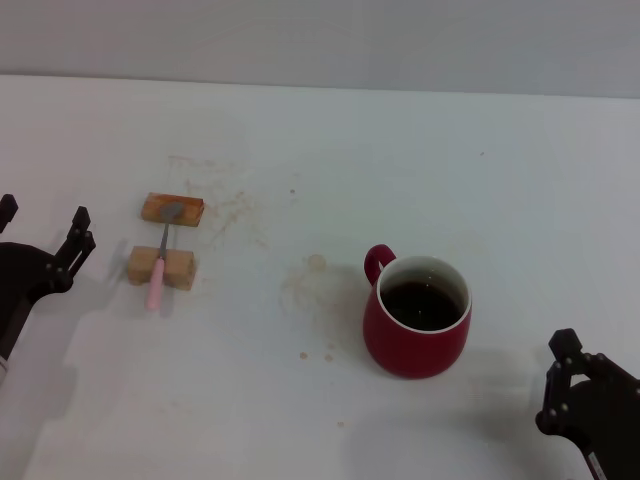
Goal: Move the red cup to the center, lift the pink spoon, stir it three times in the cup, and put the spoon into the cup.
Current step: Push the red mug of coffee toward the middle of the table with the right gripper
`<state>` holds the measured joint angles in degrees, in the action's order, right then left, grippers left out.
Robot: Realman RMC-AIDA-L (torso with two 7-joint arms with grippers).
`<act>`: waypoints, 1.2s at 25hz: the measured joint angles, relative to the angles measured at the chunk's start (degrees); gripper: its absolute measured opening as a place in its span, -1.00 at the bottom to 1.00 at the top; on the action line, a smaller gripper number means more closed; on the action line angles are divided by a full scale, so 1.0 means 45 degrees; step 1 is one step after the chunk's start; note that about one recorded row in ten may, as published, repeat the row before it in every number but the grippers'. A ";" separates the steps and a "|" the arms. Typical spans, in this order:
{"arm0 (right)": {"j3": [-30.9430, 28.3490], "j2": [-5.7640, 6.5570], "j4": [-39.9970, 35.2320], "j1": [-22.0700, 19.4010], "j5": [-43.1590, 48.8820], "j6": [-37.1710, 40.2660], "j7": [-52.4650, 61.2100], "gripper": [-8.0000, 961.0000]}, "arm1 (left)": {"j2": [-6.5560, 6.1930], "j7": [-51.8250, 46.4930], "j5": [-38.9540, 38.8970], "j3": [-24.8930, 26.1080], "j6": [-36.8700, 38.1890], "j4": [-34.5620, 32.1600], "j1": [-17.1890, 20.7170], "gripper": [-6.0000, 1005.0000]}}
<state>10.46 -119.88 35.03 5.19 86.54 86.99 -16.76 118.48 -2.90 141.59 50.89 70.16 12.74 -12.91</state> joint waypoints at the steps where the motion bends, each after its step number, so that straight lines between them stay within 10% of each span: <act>1: 0.0000 0.0001 0.0004 0.0010 0.0002 -0.0048 -0.0002 -0.98 | 0.0000 0.0000 0.0000 0.0000 0.0002 -0.0001 0.0000 0.68; 30: -0.0001 0.0001 0.0116 0.0780 0.0027 -0.0817 -0.0007 -0.98 | 0.0011 -0.0001 0.0000 -0.0026 0.0053 0.0076 0.0040 0.68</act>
<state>10.46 -119.88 35.55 8.70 86.66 83.32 -16.79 118.53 -2.90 141.59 50.77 70.40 13.08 -12.74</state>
